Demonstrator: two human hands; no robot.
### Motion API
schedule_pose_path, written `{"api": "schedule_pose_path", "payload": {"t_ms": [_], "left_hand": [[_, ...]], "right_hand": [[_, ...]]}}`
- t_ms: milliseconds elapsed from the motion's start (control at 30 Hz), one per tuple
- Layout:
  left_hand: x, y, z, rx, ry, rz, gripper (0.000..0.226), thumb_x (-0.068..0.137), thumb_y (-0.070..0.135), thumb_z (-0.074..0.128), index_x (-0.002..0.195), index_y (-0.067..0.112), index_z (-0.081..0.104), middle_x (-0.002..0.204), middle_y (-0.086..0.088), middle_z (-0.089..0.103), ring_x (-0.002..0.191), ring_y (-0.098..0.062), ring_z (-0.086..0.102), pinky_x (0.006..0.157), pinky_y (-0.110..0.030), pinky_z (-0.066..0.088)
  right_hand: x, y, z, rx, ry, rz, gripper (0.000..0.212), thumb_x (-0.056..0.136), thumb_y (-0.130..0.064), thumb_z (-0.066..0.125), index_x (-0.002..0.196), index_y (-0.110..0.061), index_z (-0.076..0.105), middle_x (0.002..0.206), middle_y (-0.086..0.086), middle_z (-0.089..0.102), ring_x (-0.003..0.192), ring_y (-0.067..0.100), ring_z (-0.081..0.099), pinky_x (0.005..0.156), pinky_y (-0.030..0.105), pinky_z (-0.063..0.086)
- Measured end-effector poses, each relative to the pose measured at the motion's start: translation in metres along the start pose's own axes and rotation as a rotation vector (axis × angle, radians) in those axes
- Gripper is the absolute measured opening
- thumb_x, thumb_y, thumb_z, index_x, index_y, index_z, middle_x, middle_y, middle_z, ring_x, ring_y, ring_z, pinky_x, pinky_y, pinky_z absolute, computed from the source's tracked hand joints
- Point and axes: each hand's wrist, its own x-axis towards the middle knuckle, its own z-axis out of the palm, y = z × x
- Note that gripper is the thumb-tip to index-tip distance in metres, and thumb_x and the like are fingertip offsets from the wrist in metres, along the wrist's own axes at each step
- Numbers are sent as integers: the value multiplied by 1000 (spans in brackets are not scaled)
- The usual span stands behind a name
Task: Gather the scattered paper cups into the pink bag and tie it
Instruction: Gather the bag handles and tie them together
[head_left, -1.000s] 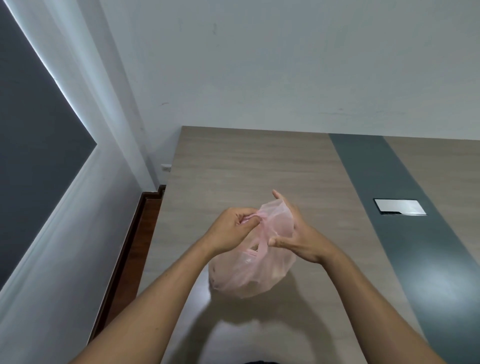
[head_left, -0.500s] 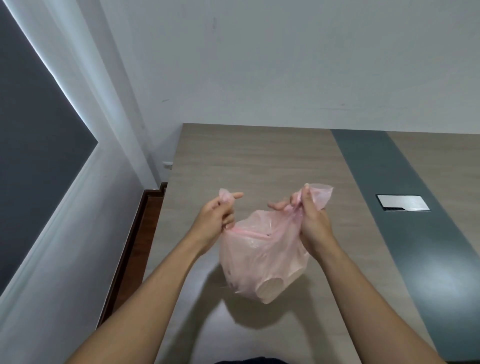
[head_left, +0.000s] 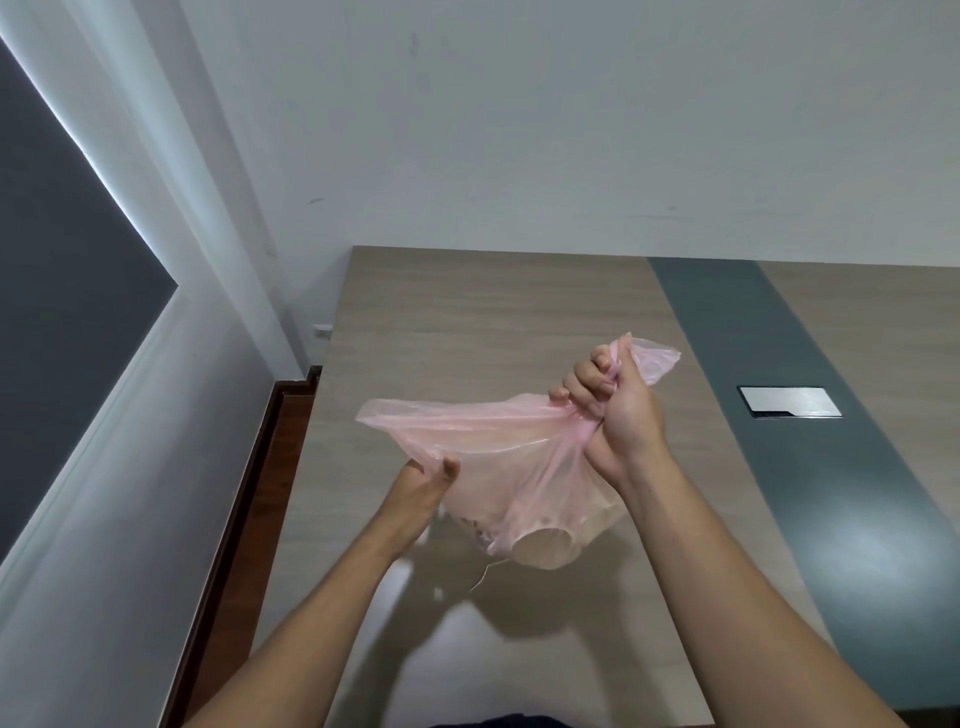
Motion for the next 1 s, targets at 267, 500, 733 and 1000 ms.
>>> {"api": "schedule_pose_path", "payload": {"t_ms": [267,500,733,1000], "left_hand": [[7,51,30,-100,185,-20,65,97,95,31,125,59,77,129,9,83,126,-16,76,119,-54,56],[15,61,45,-315,-9,120,60,122,51,25,158,24,64,128,-8,81,127,-27,73,116,-34,54],[19,54,59,-529,166,-84,69,120,54,29,134,11,81,113,-36,76,96,-47,71,108,-59,56],[12,55,54,-735,319,-169,37,113,39,41,78,27,36,71,-2,18,62,-19,22,61,-34,29]], "right_hand": [[-2,-3,-3,-172,-46,59,53,113,-60,45,76,-24,55,63,-6,25,45,10,21,43,25,36],[-15,4,-7,-1008,-323,215,74,110,-73,39,97,-8,70,91,10,84,49,16,30,48,27,30],[-13,24,-17,-1082,-357,206,67,113,-66,39,90,-15,75,72,6,74,51,16,43,49,28,39],[-7,39,-31,-644,4,245,37,103,-45,70,80,-21,54,68,-1,32,54,15,26,51,28,33]]}}
